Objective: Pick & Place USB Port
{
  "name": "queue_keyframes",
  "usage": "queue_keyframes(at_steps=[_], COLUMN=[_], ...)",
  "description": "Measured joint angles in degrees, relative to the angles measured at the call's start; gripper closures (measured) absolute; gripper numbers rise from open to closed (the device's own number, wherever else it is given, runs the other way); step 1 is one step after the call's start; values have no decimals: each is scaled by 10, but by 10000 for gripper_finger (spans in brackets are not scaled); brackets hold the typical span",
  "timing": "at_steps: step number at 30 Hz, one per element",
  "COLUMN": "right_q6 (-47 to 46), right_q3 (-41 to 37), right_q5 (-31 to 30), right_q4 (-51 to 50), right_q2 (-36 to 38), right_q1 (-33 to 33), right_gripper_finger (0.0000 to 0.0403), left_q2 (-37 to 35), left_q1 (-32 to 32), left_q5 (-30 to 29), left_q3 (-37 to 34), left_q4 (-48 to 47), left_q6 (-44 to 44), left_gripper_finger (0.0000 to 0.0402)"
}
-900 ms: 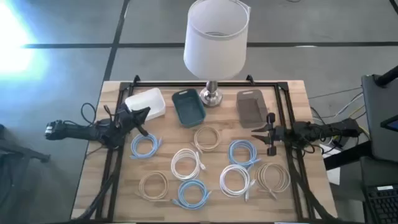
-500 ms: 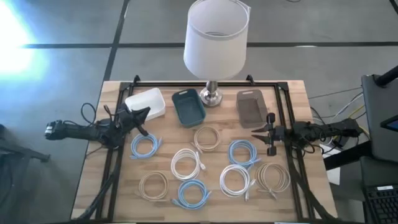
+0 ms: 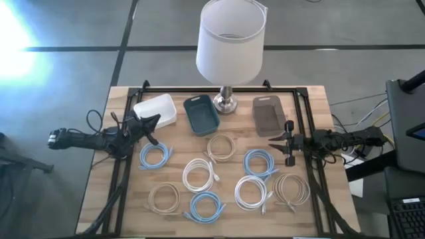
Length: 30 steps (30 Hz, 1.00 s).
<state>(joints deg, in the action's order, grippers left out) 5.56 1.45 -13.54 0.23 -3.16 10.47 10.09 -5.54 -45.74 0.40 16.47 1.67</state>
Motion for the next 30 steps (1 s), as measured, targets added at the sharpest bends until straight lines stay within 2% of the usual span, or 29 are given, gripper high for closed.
queue_keyframes(at_steps=[11,30], right_q6=[0,0], right_q3=[0,0], right_q5=[0,0], right_q4=[0,0], right_q2=[0,0], right_q1=[0,0], right_gripper_finger=[335,320], left_q2=[0,0], left_q1=[0,0], left_q5=[0,0], left_q3=[0,0], left_q4=[0,0], left_q6=[0,0], left_gripper_finger=[390,390])
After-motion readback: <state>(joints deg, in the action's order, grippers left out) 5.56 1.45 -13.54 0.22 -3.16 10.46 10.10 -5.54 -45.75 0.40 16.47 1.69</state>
